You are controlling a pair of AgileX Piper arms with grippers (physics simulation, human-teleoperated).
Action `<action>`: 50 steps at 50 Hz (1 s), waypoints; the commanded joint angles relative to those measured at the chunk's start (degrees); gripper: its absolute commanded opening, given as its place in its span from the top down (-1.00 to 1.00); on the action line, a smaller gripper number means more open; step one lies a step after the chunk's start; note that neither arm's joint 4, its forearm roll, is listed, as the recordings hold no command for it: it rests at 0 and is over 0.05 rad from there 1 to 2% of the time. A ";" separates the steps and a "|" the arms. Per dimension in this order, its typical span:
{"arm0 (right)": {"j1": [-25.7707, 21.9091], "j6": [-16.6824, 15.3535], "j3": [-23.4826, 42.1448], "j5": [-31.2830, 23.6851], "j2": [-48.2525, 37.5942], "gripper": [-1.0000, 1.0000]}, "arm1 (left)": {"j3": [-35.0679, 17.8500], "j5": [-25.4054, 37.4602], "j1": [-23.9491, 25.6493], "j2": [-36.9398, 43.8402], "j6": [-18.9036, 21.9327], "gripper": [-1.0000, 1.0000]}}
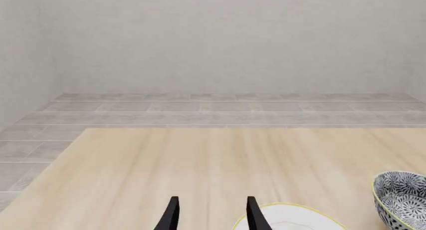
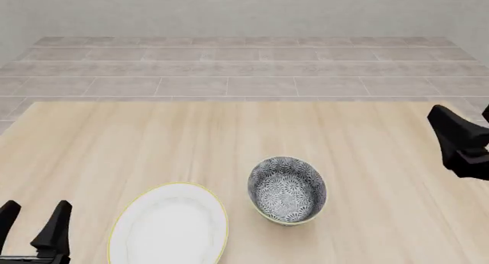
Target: Put the bowl on the plate.
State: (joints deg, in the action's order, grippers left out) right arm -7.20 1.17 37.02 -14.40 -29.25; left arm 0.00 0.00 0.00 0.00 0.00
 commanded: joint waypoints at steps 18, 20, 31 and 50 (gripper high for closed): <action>-7.19 8.17 5.76 4.40 -19.89 -1.00 | 0.00 0.00 0.00 0.00 0.00 -1.00; -7.43 7.81 5.35 4.97 -20.70 -1.00 | 0.00 0.00 0.00 0.00 0.00 -1.00; -9.09 6.57 5.50 3.25 -23.20 -1.00 | 0.00 0.00 0.00 0.00 0.00 -1.00; -12.03 7.00 3.11 3.40 -24.95 -1.00 | 0.00 0.00 0.00 0.00 0.00 -1.00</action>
State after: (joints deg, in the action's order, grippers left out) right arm -17.56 7.80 41.26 -11.02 -52.68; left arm 0.00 0.00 0.00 0.00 0.00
